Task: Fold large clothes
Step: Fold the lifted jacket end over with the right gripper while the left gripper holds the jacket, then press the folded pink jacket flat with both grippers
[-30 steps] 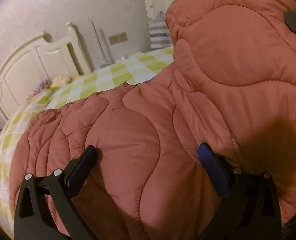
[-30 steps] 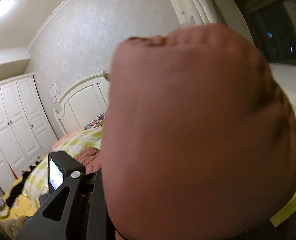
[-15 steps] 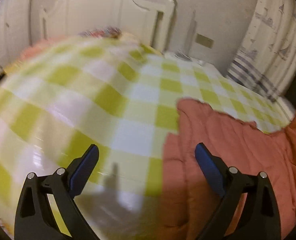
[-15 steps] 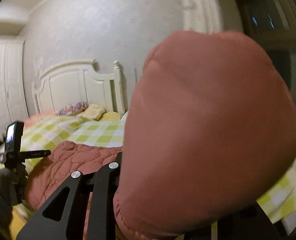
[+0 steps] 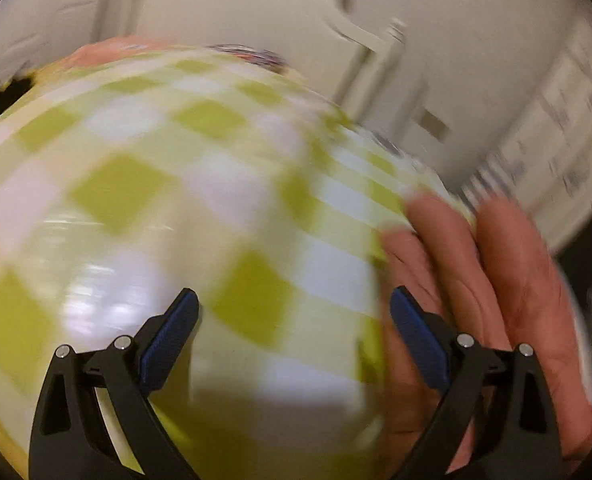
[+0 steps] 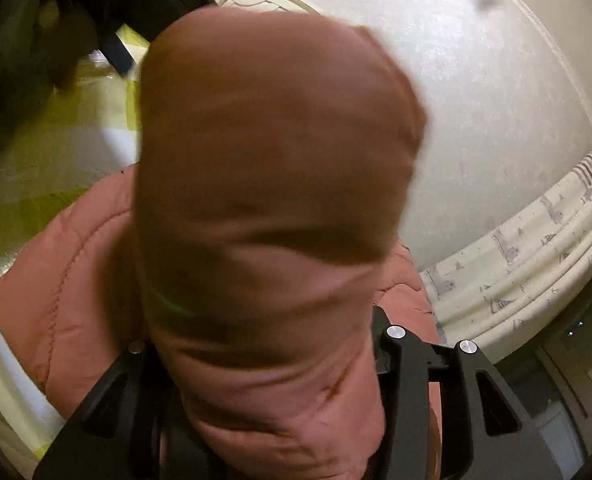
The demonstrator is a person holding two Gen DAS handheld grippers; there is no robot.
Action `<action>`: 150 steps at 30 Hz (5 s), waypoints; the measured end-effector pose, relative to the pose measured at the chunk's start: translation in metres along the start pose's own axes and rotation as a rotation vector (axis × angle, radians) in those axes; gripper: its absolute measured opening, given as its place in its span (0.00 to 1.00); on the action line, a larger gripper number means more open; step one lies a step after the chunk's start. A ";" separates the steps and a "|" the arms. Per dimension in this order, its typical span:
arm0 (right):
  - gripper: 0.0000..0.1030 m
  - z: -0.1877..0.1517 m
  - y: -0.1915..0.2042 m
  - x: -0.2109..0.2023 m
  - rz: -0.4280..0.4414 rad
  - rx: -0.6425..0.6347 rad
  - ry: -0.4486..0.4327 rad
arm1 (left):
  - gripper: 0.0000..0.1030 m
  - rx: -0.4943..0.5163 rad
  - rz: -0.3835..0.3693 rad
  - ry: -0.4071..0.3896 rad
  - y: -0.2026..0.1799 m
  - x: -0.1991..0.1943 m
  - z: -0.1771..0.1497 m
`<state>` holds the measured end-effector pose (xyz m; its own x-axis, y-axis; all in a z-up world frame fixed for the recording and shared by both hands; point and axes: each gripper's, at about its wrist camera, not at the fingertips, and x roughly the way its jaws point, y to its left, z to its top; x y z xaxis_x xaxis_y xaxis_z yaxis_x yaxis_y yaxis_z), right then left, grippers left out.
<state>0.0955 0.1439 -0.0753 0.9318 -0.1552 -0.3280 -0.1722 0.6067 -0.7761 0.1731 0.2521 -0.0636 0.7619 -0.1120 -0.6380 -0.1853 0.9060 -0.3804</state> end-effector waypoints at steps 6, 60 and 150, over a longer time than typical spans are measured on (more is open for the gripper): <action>0.42 -0.008 0.008 -0.008 -0.036 -0.054 -0.062 | 0.93 0.084 -0.082 -0.086 -0.014 -0.052 0.037; 0.60 -0.073 -0.066 -0.073 0.502 0.348 -0.121 | 0.98 0.335 -0.119 0.065 -0.152 0.019 -0.016; 0.85 -0.127 -0.154 0.011 0.512 0.476 0.014 | 0.98 0.436 0.081 -0.036 -0.160 0.002 -0.040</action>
<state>0.0919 -0.0501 -0.0277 0.7663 0.2331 -0.5986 -0.4264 0.8816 -0.2025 0.1796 0.0908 -0.0307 0.7785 -0.0258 -0.6271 0.0276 0.9996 -0.0069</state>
